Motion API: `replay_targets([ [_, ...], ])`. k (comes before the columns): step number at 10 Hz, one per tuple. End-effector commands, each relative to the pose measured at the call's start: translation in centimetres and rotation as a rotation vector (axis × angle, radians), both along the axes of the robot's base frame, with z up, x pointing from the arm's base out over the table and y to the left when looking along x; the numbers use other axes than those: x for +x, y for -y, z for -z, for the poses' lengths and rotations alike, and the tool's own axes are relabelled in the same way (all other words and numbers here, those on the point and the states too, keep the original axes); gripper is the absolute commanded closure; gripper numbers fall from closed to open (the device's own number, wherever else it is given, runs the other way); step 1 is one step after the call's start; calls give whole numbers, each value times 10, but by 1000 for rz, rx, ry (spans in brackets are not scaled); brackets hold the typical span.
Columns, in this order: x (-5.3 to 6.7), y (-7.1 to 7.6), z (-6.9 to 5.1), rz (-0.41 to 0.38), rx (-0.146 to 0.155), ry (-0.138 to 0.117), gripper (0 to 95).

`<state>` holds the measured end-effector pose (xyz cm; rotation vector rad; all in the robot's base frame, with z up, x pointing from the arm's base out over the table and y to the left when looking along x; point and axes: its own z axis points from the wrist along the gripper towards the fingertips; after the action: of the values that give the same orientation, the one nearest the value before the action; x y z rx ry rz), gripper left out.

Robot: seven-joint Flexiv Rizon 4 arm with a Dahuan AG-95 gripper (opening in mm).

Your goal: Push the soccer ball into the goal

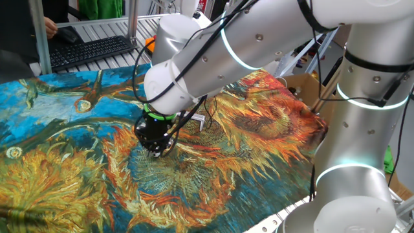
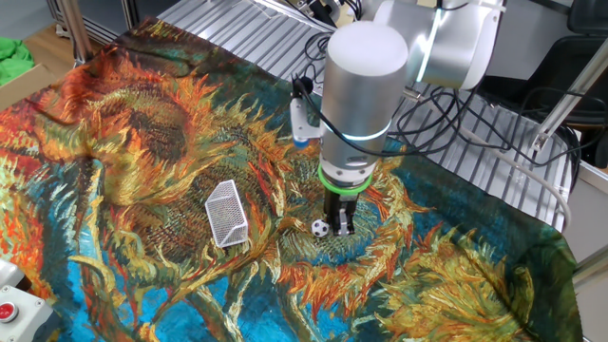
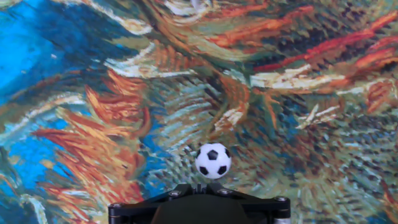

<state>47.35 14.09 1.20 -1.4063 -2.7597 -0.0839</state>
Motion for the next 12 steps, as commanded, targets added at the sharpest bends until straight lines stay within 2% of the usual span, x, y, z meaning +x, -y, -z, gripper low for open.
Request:
replay_targets([
  [1,13,12,8,-18,-9,12,950],
  [3,34,27,12,-45,-45,14,950],
  [4,39,31,10,-55,-43,10,950],
  [5,45,36,4,-80,-37,-6,950],
  [6,46,38,1,-78,-20,-8,950],
  [9,43,35,-2,-88,-14,-21,950],
  [11,37,30,-4,-122,-15,-35,950],
  [12,34,28,-5,-148,-27,-49,950],
])
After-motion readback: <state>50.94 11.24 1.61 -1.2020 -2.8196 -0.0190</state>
